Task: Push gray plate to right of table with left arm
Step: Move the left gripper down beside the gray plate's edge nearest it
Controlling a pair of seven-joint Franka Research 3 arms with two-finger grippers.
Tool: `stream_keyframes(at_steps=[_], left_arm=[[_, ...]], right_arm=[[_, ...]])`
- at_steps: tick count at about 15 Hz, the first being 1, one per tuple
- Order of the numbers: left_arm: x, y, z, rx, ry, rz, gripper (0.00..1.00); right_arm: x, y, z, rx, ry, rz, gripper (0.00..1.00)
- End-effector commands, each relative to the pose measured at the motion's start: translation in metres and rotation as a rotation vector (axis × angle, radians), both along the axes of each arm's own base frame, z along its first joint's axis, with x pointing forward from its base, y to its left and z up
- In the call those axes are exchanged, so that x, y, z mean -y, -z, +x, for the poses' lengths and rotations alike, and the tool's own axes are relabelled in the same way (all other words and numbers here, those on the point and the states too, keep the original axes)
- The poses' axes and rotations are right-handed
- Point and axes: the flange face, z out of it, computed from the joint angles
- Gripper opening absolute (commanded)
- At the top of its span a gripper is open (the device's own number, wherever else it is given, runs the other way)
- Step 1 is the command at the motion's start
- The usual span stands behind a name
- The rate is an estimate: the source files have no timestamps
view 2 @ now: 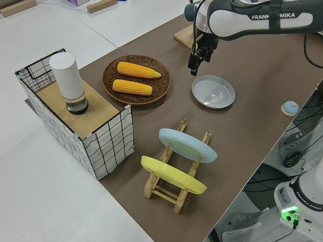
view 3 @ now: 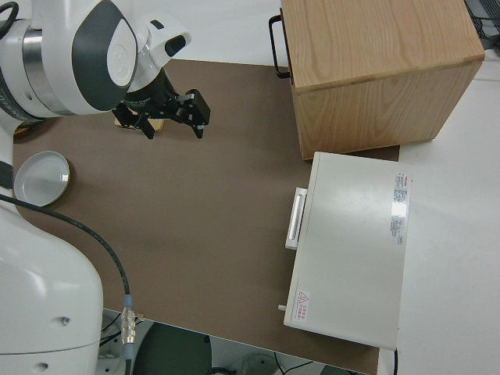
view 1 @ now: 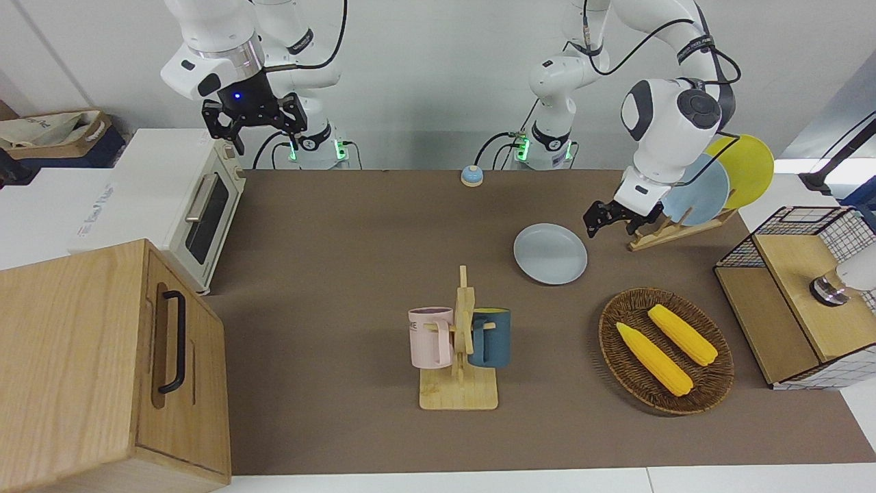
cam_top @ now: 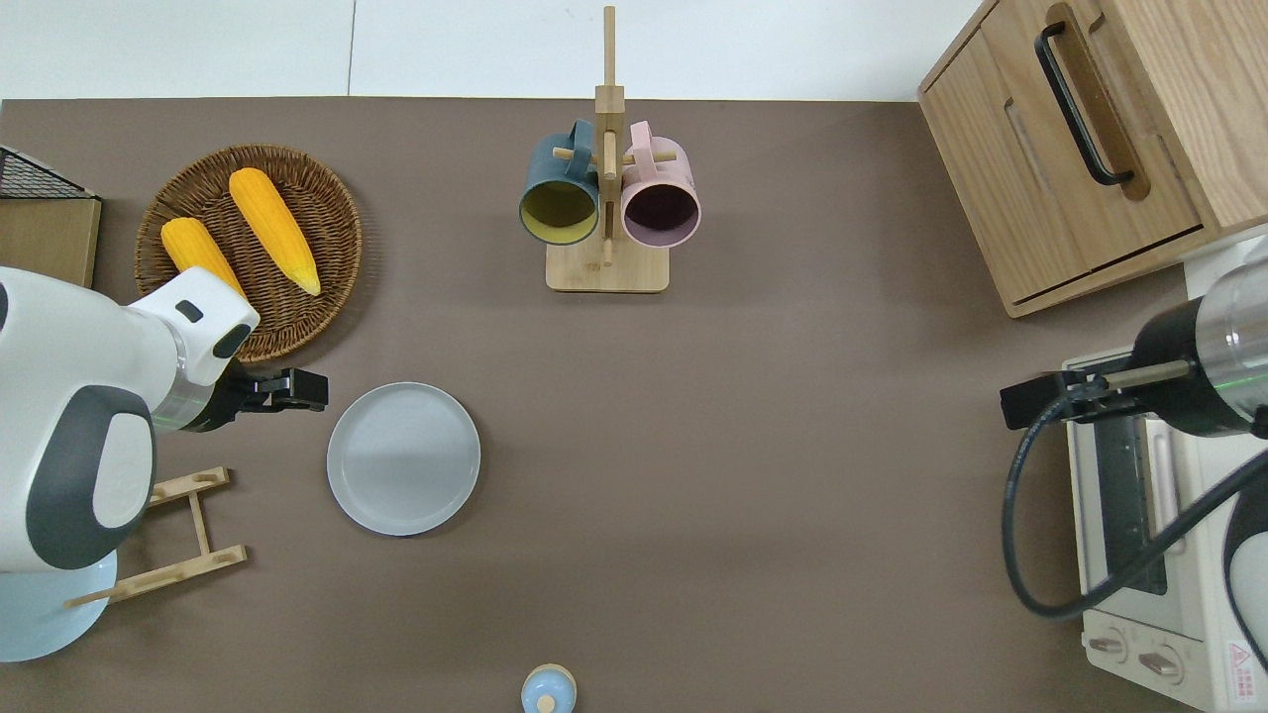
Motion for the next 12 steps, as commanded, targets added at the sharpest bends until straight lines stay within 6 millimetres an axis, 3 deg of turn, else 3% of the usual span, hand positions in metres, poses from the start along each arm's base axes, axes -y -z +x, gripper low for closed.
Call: stream_keyframes(at_steps=[1, 10, 12], left_arm=[[0.0, 0.018, -0.025, 0.047, -0.015, 0.021, 0.99], [-0.005, 0.072, -0.049, 0.087, -0.03, 0.025, 0.99], [-0.005, 0.091, -0.059, 0.107, -0.034, 0.026, 0.99]], right_arm=[[0.003, -0.004, -0.003, -0.004, 0.006, 0.009, 0.983], [0.002, -0.004, -0.004, -0.005, 0.004, 0.009, 0.983], [0.003, -0.004, -0.003, -0.004, 0.006, 0.009, 0.983]])
